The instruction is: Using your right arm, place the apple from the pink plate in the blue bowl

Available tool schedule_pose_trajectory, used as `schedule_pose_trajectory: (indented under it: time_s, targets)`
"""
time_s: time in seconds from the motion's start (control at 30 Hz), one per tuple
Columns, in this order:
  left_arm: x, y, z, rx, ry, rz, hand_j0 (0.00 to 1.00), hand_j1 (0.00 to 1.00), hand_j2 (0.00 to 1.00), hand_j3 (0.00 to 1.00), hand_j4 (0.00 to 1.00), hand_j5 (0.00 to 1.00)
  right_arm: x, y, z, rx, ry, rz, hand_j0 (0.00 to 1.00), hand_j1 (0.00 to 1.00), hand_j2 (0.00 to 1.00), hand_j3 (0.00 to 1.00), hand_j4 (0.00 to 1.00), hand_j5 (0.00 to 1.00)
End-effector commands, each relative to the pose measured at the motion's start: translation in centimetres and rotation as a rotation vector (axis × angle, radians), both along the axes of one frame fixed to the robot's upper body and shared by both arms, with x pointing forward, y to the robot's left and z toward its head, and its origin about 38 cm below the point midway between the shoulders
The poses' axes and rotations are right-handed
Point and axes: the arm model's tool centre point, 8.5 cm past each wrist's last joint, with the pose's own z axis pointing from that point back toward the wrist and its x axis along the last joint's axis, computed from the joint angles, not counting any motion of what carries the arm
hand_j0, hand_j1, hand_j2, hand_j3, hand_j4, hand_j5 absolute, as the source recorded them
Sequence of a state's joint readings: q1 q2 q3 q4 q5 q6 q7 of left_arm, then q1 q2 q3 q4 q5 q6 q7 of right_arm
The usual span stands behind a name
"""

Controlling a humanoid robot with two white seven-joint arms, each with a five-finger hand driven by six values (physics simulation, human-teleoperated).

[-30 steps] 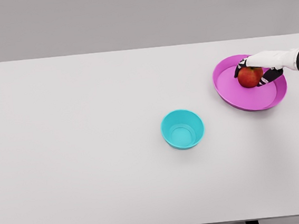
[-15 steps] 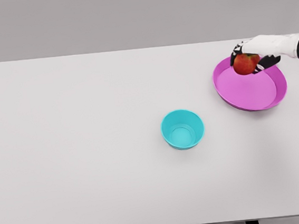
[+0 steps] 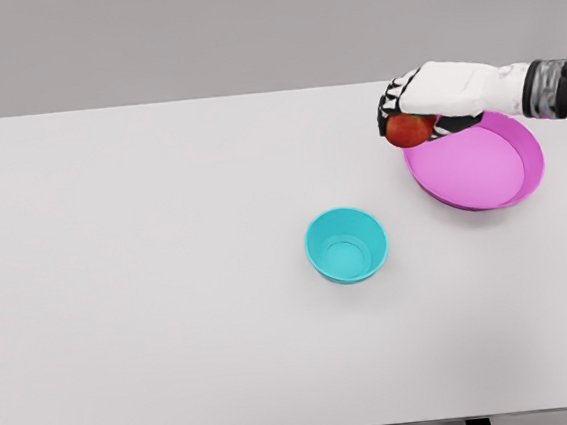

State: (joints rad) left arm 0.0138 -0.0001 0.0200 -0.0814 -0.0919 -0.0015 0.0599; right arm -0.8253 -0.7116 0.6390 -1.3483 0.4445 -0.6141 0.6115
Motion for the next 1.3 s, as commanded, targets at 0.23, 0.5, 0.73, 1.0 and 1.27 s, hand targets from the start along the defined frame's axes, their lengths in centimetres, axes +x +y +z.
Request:
schedule_pose_trajectory:
  time_s: [0.23, 0.5, 0.73, 1.0, 1.27]
  targets:
    - [0.0, 0.0, 0.0, 0.000, 0.000, 0.000, 1.00, 1.00, 1.00, 1.00, 1.00, 1.00, -3.8, 4.1, 0.6, 0.002, -0.050, 0.161, 0.51, 0.51, 0.51, 0.51, 0.51, 0.51]
    - [0.0, 0.0, 0.0, 0.000, 0.000, 0.000, 1.00, 1.00, 1.00, 1.00, 1.00, 1.00, -6.5, 5.7, 1.0, -0.008, -0.079, 0.248, 0.51, 0.51, 0.51, 0.51, 0.51, 0.51]
    - [0.0, 0.0, 0.0, 0.000, 0.000, 0.000, 1.00, 1.00, 1.00, 1.00, 1.00, 1.00, -8.4, 6.7, -0.2, -0.007, -0.059, 0.299, 0.51, 0.51, 0.51, 0.51, 0.51, 0.51]
    - [-0.1, 0.0, 0.0, 0.000, 0.002, 0.000, 1.00, 1.00, 1.00, 1.00, 1.00, 1.00, -9.0, 7.1, -1.9, -0.011, -0.014, 0.312, 0.51, 0.51, 0.51, 0.51, 0.51, 0.51]
    - [-0.1, 0.0, 0.0, 0.000, 0.002, 0.000, 1.00, 1.00, 1.00, 1.00, 1.00, 1.00, -9.0, 7.6, -3.3, -0.022, 0.017, 0.320, 0.52, 0.52, 0.52, 0.52, 0.52, 0.52]
